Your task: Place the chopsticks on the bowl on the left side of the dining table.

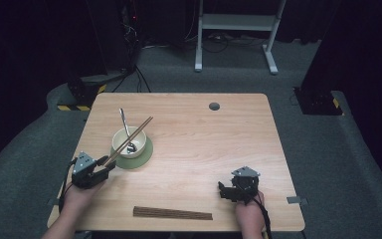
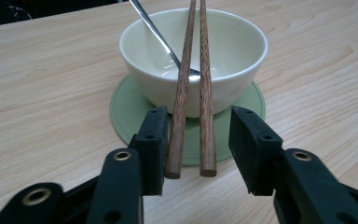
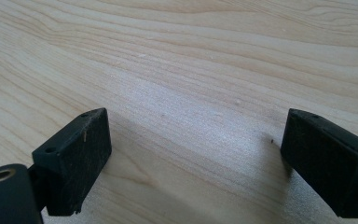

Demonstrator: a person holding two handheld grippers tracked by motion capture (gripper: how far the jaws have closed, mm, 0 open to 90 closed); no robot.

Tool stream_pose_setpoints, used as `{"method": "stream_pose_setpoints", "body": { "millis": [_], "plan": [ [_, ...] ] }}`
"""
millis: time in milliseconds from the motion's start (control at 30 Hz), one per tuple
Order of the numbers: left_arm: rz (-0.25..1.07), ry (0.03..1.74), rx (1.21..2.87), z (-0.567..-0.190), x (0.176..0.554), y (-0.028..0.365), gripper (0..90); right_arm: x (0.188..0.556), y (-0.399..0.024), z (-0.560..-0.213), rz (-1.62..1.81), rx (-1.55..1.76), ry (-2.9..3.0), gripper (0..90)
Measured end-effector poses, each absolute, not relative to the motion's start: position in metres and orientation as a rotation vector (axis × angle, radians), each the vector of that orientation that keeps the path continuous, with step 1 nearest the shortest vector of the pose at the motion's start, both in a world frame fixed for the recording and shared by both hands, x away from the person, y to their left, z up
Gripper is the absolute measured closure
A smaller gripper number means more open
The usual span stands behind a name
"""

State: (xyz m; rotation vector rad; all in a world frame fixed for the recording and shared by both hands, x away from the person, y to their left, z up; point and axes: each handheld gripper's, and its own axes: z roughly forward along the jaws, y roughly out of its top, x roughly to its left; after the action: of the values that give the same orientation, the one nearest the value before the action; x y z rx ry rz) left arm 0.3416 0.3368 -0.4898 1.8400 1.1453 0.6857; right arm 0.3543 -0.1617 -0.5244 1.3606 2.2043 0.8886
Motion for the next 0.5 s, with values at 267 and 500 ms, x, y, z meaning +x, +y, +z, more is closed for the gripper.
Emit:
{"method": "stream_pose_setpoints", "body": {
  "millis": [267, 500],
  "plan": [
    [0.691, 1.145, 1.84, -0.4907, 0.3435, 0.3318, 66.0, 0.3543, -0.1617, -0.5244, 0.888, 1.36, 2.205, 8.0],
    [0.687, 1.145, 1.832, -0.4912, 0.3443, 0.3296, 72.0, 0.3542, -0.1617, -0.5244, 0.888, 1.36, 2.205, 8.1]
  ]
}}
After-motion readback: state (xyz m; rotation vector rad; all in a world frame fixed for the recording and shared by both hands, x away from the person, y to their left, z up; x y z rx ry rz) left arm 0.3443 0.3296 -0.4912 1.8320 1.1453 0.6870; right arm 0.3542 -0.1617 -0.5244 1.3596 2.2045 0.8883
